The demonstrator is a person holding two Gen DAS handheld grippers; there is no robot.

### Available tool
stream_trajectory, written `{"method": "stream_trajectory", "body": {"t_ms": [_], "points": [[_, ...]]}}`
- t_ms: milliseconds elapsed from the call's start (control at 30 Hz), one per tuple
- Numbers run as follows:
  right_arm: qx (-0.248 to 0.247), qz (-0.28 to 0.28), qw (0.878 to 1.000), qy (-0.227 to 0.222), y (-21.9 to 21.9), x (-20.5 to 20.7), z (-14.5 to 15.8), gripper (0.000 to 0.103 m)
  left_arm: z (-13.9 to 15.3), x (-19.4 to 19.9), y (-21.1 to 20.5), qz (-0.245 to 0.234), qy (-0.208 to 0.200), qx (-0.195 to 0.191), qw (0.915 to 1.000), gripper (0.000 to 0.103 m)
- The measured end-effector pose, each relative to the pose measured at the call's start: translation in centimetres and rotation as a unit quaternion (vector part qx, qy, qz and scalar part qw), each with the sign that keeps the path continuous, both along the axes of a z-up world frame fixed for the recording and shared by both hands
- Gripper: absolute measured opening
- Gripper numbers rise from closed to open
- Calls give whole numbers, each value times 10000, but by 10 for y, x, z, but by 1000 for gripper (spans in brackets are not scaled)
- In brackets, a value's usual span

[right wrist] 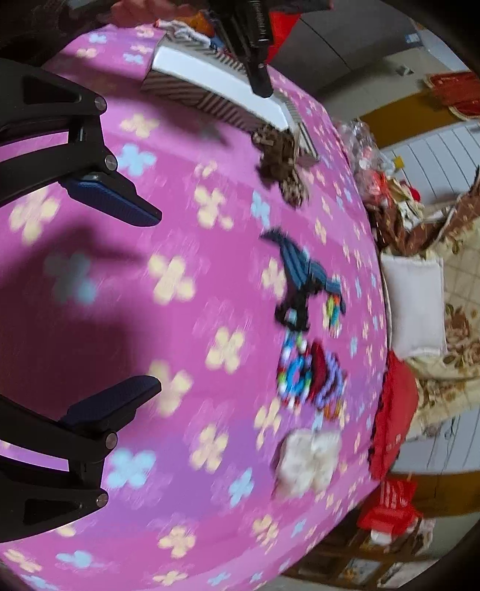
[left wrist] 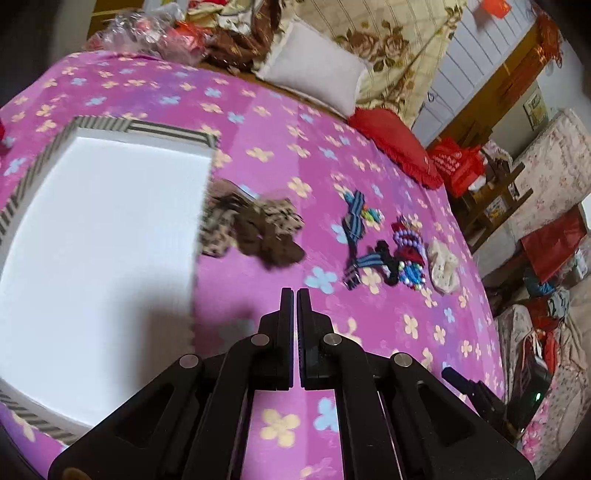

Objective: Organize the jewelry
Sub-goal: 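Grasp the leopard-print bow hair clip with the left tool, then carry the bow clip to the tray with left tool while right grasps striped watch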

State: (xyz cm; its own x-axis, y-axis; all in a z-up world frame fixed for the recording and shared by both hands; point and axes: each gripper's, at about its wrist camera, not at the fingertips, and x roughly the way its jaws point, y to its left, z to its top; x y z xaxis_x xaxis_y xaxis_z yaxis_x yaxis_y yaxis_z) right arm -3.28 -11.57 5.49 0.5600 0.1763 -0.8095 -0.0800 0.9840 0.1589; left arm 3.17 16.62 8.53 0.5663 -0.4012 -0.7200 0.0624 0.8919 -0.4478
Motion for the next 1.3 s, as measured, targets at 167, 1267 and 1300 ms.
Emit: {"method": "stream_trajectory", "body": {"t_ms": [167,1267,1300], "points": [[-24,-117,9999,-72,14,47,8,81,-9,14,2,-95,102,-155,9998,7],[-236,11,9985,488,34,221,5,40,-4,24,8,-115,-81,-231,9996,7],[-191,17,9990,396,35,216,17,40,2,21,16,-61,-167,-228,9996,7]]}}
